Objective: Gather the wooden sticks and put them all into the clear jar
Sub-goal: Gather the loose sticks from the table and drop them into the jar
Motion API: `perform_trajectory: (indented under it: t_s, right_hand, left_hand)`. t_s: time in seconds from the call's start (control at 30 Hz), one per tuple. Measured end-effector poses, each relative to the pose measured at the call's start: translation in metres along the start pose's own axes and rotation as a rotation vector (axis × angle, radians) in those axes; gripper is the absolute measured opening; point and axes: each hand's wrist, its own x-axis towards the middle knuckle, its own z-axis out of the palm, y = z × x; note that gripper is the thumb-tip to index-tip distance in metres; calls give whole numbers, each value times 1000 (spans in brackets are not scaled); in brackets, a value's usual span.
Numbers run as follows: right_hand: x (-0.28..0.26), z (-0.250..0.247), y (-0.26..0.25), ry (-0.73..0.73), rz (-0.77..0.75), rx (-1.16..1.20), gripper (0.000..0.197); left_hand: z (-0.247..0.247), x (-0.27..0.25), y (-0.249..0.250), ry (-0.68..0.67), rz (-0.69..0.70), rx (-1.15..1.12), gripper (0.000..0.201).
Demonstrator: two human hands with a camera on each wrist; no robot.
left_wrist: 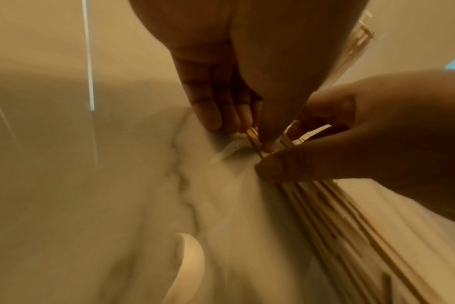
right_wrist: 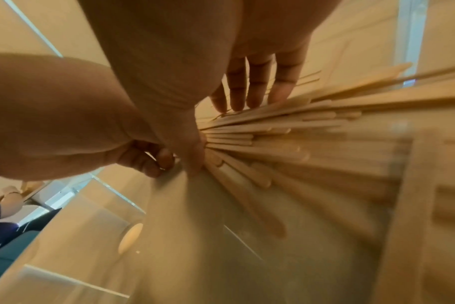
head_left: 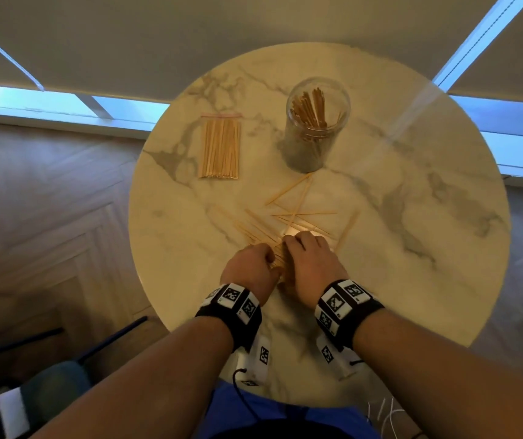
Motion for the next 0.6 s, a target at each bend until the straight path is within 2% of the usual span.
perform_trajectory:
  t_s: [0.13, 0.23, 0.37, 0.47, 0.6]
  right_hand:
    - [-1, 4, 5, 19, -19, 114, 68]
    - [2, 5, 10, 22, 0, 112, 60]
    - [16, 8, 13, 53, 25, 30, 51]
    - [25, 11, 14, 90, 32, 1, 44]
    - [32, 11, 16, 112, 55, -34, 34]
  left_hand:
    - [-3, -5, -20, 21, 29, -202, 18]
    - [-12, -13, -37, 40, 25, -338, 11]
    - [-22, -13, -60, 71, -107, -510, 10]
    - [-26, -10, -69, 41, -211, -708, 9]
    - [-27, -7, -71, 23, -255, -815, 8]
